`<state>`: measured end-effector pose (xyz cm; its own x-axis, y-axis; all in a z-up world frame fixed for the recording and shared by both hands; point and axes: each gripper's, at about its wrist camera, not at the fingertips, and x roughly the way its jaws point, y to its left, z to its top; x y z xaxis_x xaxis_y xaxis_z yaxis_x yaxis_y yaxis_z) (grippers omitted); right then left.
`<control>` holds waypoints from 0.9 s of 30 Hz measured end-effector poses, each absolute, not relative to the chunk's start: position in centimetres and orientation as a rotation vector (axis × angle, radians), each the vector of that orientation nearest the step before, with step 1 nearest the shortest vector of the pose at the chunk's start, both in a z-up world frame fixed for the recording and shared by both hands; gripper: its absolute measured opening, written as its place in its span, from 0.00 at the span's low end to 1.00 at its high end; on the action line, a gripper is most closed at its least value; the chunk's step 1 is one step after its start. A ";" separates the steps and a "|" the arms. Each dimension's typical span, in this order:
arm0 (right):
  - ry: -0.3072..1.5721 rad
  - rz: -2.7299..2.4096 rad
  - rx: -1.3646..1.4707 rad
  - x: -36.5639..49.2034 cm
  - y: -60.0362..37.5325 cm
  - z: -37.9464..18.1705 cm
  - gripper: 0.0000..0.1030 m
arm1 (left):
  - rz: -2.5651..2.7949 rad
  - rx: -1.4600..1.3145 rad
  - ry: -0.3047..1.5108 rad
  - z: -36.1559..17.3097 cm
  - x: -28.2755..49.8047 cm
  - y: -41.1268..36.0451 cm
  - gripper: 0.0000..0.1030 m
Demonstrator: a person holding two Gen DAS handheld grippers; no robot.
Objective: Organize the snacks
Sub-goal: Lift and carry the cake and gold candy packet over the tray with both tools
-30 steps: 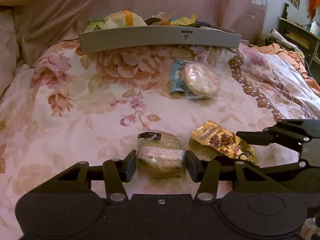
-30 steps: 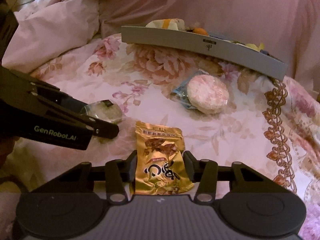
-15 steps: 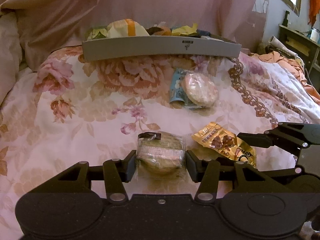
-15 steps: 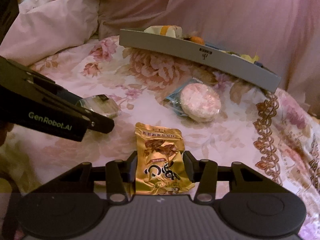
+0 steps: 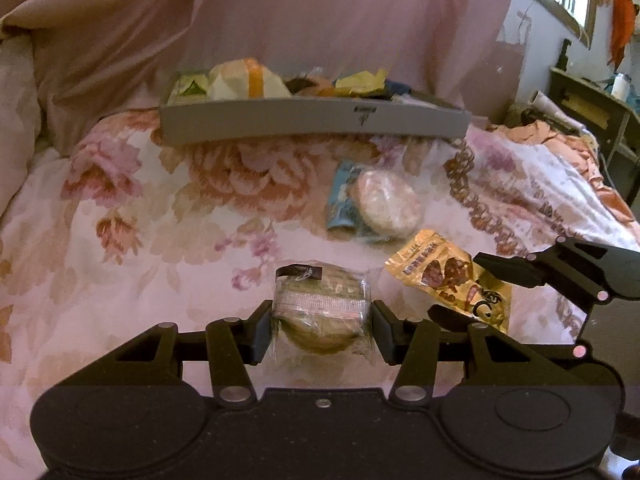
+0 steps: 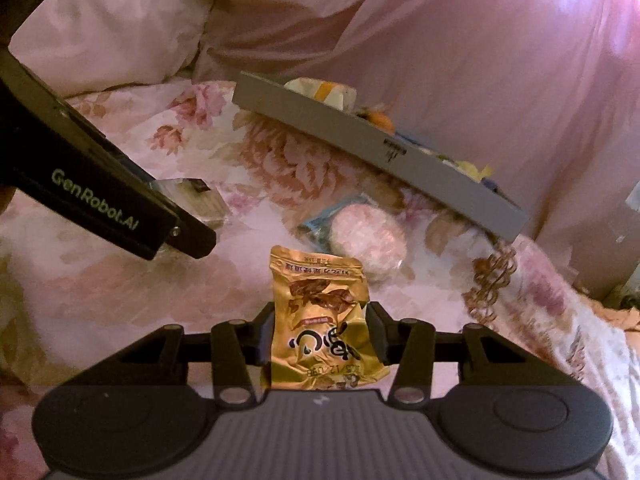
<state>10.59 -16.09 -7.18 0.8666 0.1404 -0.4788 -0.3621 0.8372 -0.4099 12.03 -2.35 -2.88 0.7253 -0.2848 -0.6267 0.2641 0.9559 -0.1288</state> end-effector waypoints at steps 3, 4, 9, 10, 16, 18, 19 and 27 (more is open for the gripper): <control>0.419 0.258 -0.518 10.6 -16.3 -6.6 0.50 | -0.303 -0.039 0.676 -2.0 12.3 -2.5 0.51; 0.408 0.253 -0.520 10.6 -16.3 -6.5 0.50 | -0.304 -0.043 0.670 -1.7 12.5 -2.5 0.51; 0.351 0.221 -0.527 10.9 -16.8 -5.4 0.50 | -0.291 -0.051 0.616 0.6 13.7 -2.5 0.51; 0.338 0.213 -0.525 11.0 -16.9 -5.1 0.50 | -0.287 -0.051 0.605 1.1 14.0 -2.5 0.52; 0.260 0.165 -0.490 12.5 -18.1 -2.5 0.50 | -0.262 -0.031 0.517 4.5 17.1 -2.9 0.52; 0.237 0.148 -0.485 13.4 -18.6 -1.6 0.50 | -0.252 -0.030 0.494 5.7 18.3 -3.2 0.52; 0.225 0.140 -0.484 13.8 -18.8 -1.2 0.50 | -0.250 -0.036 0.481 6.2 19.1 -3.2 0.52; 0.138 0.109 -0.477 19.9 -19.7 2.3 0.51 | -0.263 -0.055 0.441 9.0 25.8 -4.7 0.52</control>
